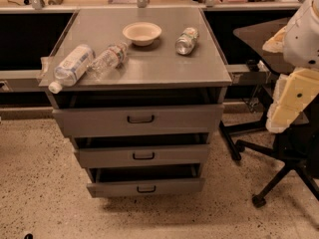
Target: Open middle drawer
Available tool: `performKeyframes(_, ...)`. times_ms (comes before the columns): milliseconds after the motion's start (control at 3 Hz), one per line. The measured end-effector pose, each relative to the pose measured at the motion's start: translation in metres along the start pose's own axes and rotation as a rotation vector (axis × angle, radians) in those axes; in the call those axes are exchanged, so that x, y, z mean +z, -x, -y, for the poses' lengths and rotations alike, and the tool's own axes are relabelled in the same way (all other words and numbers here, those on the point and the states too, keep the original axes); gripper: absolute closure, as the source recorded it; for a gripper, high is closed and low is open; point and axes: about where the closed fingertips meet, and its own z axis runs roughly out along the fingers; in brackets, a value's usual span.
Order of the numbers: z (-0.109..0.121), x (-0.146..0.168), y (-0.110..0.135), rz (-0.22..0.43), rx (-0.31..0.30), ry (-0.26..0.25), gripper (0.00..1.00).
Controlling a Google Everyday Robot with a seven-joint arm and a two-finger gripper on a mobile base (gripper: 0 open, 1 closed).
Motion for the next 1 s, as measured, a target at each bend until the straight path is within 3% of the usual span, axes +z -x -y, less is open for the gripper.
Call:
performKeyframes(333, 0.0, 0.0, 0.0, 0.0, 0.0, 0.0, 0.0)
performKeyframes(667, 0.003, 0.051, 0.003, 0.001, -0.07, 0.054, 0.0)
performKeyframes(1000, -0.005, 0.133, -0.011, 0.015, -0.096, 0.106, 0.0)
